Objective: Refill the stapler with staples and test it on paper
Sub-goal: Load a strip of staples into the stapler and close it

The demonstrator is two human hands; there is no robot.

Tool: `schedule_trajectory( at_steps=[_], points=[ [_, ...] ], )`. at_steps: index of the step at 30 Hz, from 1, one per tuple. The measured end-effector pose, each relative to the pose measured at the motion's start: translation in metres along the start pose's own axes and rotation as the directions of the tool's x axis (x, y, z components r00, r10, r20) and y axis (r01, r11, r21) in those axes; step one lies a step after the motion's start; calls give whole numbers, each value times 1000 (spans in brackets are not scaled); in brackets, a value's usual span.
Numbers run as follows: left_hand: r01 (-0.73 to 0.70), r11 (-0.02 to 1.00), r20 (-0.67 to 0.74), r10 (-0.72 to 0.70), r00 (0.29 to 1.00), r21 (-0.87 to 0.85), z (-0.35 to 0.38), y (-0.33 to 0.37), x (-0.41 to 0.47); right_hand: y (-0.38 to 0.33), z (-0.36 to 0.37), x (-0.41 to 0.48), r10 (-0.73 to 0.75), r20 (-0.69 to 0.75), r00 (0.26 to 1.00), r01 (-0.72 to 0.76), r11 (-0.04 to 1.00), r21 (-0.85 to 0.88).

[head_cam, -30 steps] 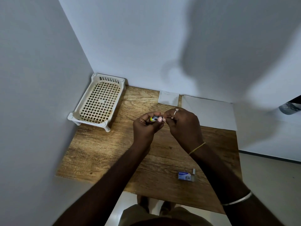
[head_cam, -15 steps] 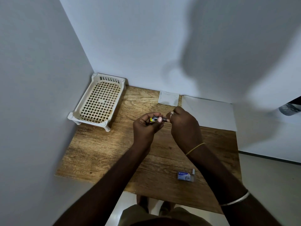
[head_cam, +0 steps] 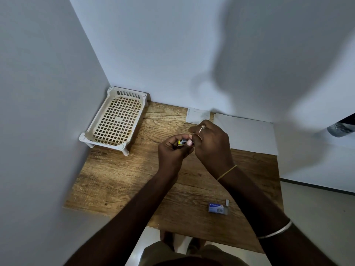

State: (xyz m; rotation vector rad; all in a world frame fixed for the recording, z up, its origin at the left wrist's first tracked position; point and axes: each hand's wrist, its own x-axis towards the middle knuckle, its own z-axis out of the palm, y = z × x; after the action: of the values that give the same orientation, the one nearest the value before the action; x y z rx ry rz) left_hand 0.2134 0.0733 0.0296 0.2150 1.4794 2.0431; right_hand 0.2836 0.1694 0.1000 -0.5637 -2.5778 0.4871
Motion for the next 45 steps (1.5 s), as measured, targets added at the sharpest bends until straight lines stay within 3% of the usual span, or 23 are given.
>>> schedule_trajectory(
  at_steps=[9, 16, 23, 31, 37, 45],
  points=[
    [-5, 1000, 7, 6, 1000, -17, -2, 0, 1, 7, -5, 12, 67, 38, 997, -75, 969, 235],
    [35, 998, 1, -35, 999, -47, -1, 1, 2, 17, -1, 12, -48, 114, 992, 43, 998, 53],
    [54, 996, -1, -54, 999, -75, -2, 2, 5, 29, 0, 11, -22, 173, 985, -9, 984, 175],
    [44, 996, 3, -44, 999, -79, -4, 6, 9, 34, -11, 18, -97, 207, 974, 110, 992, -56],
    [40, 997, -2, -40, 999, -68, -4, 6, 10, 32, -12, 18, 57, 182, 982, -86, 983, 160],
    [40, 996, 1, -40, 999, -75, -5, 6, 9, 35, -10, 19, 113, 243, 963, -151, 978, 142]
  ],
)
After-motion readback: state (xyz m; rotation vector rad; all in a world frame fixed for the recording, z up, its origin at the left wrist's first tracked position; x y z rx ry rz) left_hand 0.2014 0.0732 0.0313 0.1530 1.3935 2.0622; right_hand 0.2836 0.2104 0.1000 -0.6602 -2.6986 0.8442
